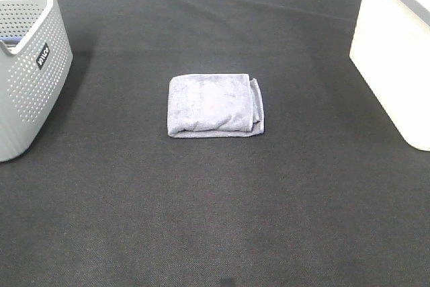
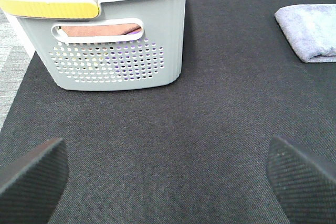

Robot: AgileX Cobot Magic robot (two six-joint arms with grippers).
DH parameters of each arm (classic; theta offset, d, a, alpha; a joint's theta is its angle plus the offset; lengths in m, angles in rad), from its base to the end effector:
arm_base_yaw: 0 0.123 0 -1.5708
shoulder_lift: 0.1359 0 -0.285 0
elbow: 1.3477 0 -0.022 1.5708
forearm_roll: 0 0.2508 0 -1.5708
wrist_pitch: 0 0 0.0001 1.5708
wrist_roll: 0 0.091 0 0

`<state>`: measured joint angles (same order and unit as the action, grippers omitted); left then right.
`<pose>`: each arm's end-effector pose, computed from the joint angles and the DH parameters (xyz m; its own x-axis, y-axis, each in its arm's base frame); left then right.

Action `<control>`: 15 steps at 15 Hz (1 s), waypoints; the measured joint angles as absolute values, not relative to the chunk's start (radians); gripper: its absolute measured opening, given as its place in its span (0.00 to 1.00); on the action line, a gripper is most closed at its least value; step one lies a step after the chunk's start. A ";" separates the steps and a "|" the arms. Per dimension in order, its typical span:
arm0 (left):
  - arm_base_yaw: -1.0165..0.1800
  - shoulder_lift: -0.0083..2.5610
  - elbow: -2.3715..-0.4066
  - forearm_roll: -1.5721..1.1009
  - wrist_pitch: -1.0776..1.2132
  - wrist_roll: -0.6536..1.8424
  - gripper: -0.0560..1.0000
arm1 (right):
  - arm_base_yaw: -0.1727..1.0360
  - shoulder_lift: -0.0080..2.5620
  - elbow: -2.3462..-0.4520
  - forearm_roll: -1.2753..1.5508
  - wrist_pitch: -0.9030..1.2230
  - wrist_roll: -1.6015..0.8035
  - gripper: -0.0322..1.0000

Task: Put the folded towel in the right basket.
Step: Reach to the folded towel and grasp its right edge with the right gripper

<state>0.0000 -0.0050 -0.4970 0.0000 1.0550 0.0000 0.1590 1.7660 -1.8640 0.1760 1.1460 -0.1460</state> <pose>-0.0050 0.0000 0.2769 -0.4491 0.0000 -0.8935 0.0000 1.0000 0.0000 0.3797 0.0756 0.3869 -0.7858 -0.1988 -0.5856 -0.3053 0.9482 0.0878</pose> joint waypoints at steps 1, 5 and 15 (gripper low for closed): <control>0.000 -0.005 -0.497 0.000 1.055 0.000 0.98 | 0.182 1.836 -1.926 0.182 1.188 -0.146 0.77; 0.000 -0.005 -0.497 0.000 1.055 0.000 0.98 | 0.211 2.086 -2.099 0.335 1.212 -0.134 0.77; 0.000 -0.005 -0.497 0.000 1.055 0.000 0.98 | 0.211 2.487 -2.129 0.513 1.217 -0.210 0.77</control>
